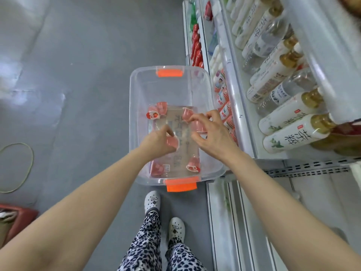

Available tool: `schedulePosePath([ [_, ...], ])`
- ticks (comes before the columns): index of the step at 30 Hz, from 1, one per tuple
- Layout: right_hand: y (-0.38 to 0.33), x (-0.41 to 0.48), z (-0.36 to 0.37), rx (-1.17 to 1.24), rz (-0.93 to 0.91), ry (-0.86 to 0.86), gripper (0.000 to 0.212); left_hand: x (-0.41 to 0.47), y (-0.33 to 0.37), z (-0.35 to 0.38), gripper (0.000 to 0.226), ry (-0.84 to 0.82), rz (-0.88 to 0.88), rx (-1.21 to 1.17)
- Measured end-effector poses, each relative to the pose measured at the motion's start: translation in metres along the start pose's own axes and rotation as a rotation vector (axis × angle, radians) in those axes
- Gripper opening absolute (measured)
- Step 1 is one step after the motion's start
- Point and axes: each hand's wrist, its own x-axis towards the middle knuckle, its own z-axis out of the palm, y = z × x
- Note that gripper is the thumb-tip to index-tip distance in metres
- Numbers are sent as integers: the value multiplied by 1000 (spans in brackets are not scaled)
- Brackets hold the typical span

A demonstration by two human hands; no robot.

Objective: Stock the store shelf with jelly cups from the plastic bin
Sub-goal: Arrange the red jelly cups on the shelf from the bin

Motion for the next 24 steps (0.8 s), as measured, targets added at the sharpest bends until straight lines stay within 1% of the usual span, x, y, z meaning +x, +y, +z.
schedulePosePath([
  [3,-5,-17,-3,43,-12,30,29,-29,7,-10,49,169,12,-200],
  [5,-8,-27,-3,61,-15,58,28,-53,15,-18,51,243,58,-228],
  [6,-10,-33,-3,56,-15,73,29,-65,18,-20,45,267,79,-219],
  [8,-15,-47,-3,13,-31,116,37,-89,23,-22,37,315,104,-220],
  [10,-23,-63,-4,15,-38,158,49,-112,26,-21,38,355,121,-248],
  [13,-35,-93,-7,73,16,213,55,-144,30,-19,39,369,145,-266],
  [19,-44,-165,-14,18,32,309,39,-190,35,-8,41,350,245,-257],
  [21,-46,-195,-15,-12,49,374,40,-205,39,-1,37,338,308,-233],
  [24,-53,-249,-15,-25,109,476,40,-235,50,15,26,328,466,-201],
])
